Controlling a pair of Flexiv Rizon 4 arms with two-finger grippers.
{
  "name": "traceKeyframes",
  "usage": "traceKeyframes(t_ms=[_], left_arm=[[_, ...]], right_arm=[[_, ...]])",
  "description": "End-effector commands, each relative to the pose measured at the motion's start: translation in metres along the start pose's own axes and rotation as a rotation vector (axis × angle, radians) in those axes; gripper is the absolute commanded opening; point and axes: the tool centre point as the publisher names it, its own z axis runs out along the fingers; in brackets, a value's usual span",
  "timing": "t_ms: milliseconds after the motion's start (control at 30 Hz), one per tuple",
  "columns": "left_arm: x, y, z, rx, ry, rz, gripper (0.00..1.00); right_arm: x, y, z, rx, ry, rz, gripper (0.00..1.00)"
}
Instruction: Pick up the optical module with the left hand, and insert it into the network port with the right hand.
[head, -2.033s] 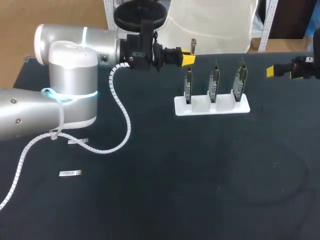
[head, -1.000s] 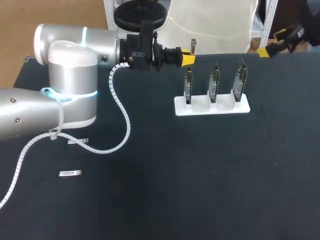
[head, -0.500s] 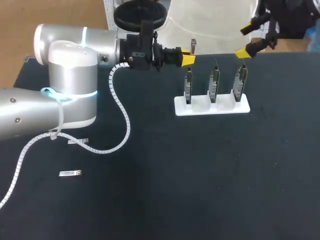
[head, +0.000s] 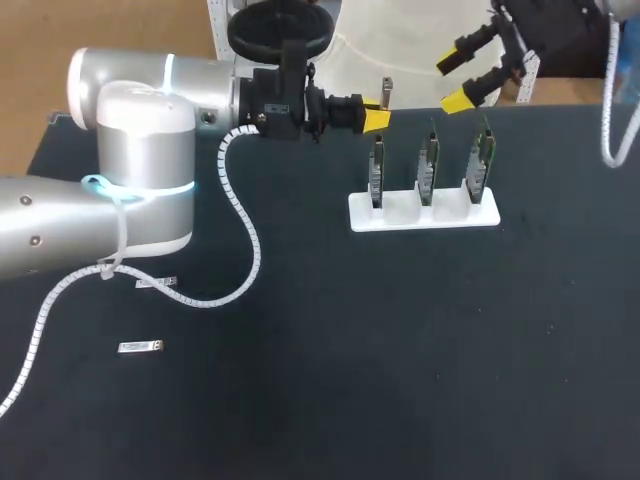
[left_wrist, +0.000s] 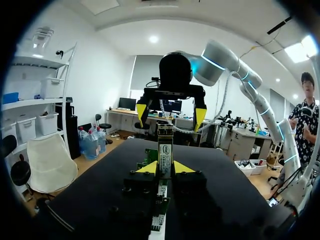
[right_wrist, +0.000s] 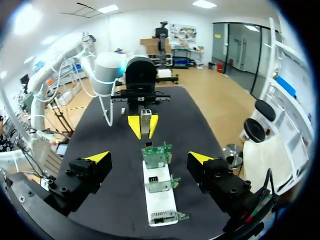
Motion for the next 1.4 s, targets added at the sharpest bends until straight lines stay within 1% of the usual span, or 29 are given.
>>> traceKeyframes(t_ms=[33, 167, 333, 400, 533, 767, 1000, 1233, 1400], left_arm=[[0.001, -0.001, 0.0, -0.005, -0.005, 0.003, 0.0], [0.001, -0.001, 0.0, -0.005, -0.005, 0.003, 0.0], [0.001, -0.001, 0.0, -0.005, -0.005, 0.003, 0.0], [0.001, -0.001, 0.0, -0.005, -0.005, 0.003, 0.0], [0.001, -0.001, 0.0, -0.005, -0.005, 0.003, 0.0], [0.001, -0.001, 0.0, -0.005, -0.005, 0.003, 0.0], [0.001, -0.001, 0.0, -0.005, -0.005, 0.003, 0.0], [0.001, -0.001, 0.0, -0.005, -0.005, 0.003, 0.0], [0.001, -0.001, 0.0, -0.005, -0.005, 0.003, 0.0]], right_arm=[[-0.006, -0.006, 0.008, -0.202, 0.012, -0.009, 1.0], [-0.011, -0.004, 0.012, -0.187, 0.003, -0.01, 1.0], [-0.014, 0.001, 0.016, -0.132, 0.002, -0.016, 1.0], [-0.015, 0.004, 0.016, -0.102, -0.019, -0.011, 1.0], [-0.015, 0.009, 0.018, -0.074, -0.048, -0.006, 1.0], [-0.019, 0.013, 0.024, -0.093, -0.076, -0.02, 1.0], [-0.028, 0.013, 0.03, -0.086, -0.089, -0.028, 1.0], [-0.032, 0.015, 0.034, -0.085, -0.111, -0.033, 1.0], [-0.035, 0.013, 0.037, -0.108, -0.13, -0.026, 1.0]])
